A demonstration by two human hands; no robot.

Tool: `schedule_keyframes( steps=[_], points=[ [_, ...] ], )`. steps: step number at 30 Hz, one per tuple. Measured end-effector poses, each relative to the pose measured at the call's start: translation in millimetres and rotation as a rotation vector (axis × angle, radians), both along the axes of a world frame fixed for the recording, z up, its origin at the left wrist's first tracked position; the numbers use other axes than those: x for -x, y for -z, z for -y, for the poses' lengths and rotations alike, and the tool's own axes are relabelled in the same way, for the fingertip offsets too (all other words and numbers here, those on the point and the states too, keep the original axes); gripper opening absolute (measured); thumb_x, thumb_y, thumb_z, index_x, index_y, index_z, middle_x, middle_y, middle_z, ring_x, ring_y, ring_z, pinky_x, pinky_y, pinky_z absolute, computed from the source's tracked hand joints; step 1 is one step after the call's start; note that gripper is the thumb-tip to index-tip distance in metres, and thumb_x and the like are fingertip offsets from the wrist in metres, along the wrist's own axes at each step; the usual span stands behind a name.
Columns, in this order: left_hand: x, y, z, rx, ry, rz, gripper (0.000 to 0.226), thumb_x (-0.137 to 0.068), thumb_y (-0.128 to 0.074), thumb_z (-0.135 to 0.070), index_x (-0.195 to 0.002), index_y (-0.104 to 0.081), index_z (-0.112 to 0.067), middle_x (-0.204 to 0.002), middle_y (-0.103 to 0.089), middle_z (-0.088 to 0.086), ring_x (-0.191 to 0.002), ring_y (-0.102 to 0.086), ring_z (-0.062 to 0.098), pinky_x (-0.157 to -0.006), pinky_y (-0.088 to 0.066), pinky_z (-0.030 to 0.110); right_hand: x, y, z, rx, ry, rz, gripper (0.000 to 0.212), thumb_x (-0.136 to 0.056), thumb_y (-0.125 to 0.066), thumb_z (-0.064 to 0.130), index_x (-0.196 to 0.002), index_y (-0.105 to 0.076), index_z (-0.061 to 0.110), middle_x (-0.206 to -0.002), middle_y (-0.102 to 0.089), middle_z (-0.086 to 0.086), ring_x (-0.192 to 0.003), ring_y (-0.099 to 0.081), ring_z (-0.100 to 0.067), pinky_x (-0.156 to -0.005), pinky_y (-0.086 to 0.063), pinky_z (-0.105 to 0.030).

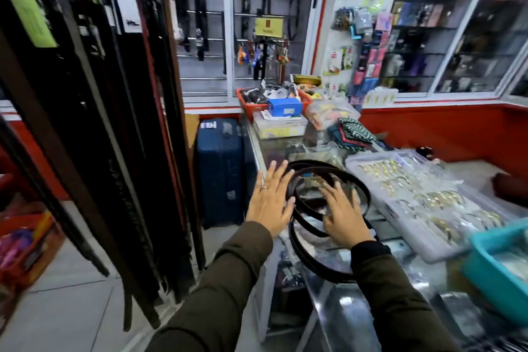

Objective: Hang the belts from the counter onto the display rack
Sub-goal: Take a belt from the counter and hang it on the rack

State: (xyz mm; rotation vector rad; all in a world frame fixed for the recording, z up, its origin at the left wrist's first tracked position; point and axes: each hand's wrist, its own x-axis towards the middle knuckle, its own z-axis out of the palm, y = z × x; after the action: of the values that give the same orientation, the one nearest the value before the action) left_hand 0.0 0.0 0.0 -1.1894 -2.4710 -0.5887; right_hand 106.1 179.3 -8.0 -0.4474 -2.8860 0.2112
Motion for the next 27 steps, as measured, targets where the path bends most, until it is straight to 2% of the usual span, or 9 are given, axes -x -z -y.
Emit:
schedule_keyframes(
  steps=[4,6,8,10,13,15,18,22,27],
  points=[
    [-2.4,14.4,-28.2,0.379,0.172,0.05,0.066,-0.104,-0.036,-0.042,-0.16,-0.01,-0.017,-0.17,-0.006,0.001,-0.157,0.005,0.024,-0.127,0.009,0.047,-17.9,6.5,-18.5,0.051,0.051,0.318,0.06,-0.094,-0.056,0.024,-0.149,-0.035,0.018,-0.159,-0.032,-0.002,-0.154,-0.016,-0.023,-0.123,0.006,-0.059],
    [-3.6,20.0,-44.2,0.51,0.244,0.072,0.068,-0.102,-0.042,-0.04,-0.159,-0.014,-0.014,-0.168,-0.015,0.004,-0.157,-0.001,0.025,-0.126,0.009,0.047,-19.9,14.4,-23.1,0.058,0.073,0.33,0.056,-0.093,-0.058,0.023,-0.145,-0.04,0.022,-0.151,-0.045,-0.002,-0.147,-0.033,-0.023,-0.122,0.001,-0.058],
    [-4.8,22.8,-56.3,0.609,0.274,0.08,0.067,-0.1,-0.047,-0.038,-0.157,-0.022,-0.012,-0.165,-0.026,0.006,-0.156,-0.011,0.026,-0.126,0.007,0.05,-19.1,20.8,-26.9,0.042,0.077,0.287,0.05,-0.09,-0.059,0.013,-0.139,-0.05,0.023,-0.14,-0.058,-0.003,-0.135,-0.05,-0.024,-0.121,-0.021,-0.05],
    [-7.7,27.0,-70.2,0.694,0.285,0.066,0.061,-0.1,-0.05,-0.034,-0.153,-0.032,-0.01,-0.158,-0.038,0.01,-0.151,-0.027,0.028,-0.126,0.004,0.051,-18.8,25.9,-33.2,0.052,0.091,0.226,0.041,-0.087,-0.062,0.009,-0.126,-0.062,0.019,-0.126,-0.068,-0.006,-0.119,-0.062,-0.027,-0.104,-0.046,-0.04],
    [-14.9,29.4,-84.9,0.77,0.262,0.08,0.044,-0.101,-0.051,-0.024,-0.143,-0.046,-0.009,-0.143,-0.055,0.012,-0.137,-0.047,0.031,-0.126,-0.005,0.048,-21.2,25.1,-35.6,0.043,0.138,0.188,0.028,-0.085,-0.064,0.009,-0.112,-0.069,0.016,-0.112,-0.073,-0.011,-0.109,-0.067,-0.033,-0.09,-0.053,-0.04],
    [-17.9,32.9,-89.4,0.744,0.247,0.128,0.034,-0.1,-0.051,-0.018,-0.133,-0.054,-0.009,-0.132,-0.063,0.014,-0.127,-0.056,0.033,-0.122,-0.024,0.046,-23.0,23.5,-37.9,0.028,0.148,0.191,0.029,-0.085,-0.065,0.011,-0.112,-0.071,0.02,-0.111,-0.074,-0.01,-0.108,-0.067,-0.034,-0.089,-0.054,-0.041],
    [-20.1,34.6,-86.6,0.631,0.21,0.129,0.027,-0.099,-0.053,-0.024,-0.121,-0.061,-0.011,-0.116,-0.069,0.016,-0.109,-0.065,0.037,-0.094,-0.052,0.046,-25.3,18.9,-42.9,-0.022,0.135,0.197,0.034,-0.086,-0.063,0.018,-0.117,-0.07,0.031,-0.115,-0.075,-0.002,-0.114,-0.065,-0.028,-0.099,-0.045,-0.037],
    [-20.5,24.3,-74.6,0.437,0.203,0.145,0.032,-0.102,-0.046,-0.033,-0.126,-0.061,-0.018,-0.111,-0.07,0.013,-0.1,-0.067,0.037,-0.078,-0.055,0.044,-23.3,-1.6,-39.8,-0.126,0.109,0.082,0.032,-0.091,-0.055,0.015,-0.113,-0.07,0.033,-0.114,-0.075,0.003,-0.116,-0.064,-0.021,-0.106,-0.023,-0.036],
    [-11.8,1.6,-44.7,0.141,0.136,0.214,0.034,-0.101,-0.05,-0.031,-0.133,-0.061,-0.023,-0.115,-0.072,0.011,-0.102,-0.066,0.037,-0.079,-0.053,0.044,-0.8,-46.0,-22.7,-0.176,0.014,-0.044,0.034,-0.087,-0.06,0.01,-0.11,-0.071,0.033,-0.112,-0.074,0.005,-0.117,-0.061,-0.019,-0.105,-0.017,-0.036]
  ],
)
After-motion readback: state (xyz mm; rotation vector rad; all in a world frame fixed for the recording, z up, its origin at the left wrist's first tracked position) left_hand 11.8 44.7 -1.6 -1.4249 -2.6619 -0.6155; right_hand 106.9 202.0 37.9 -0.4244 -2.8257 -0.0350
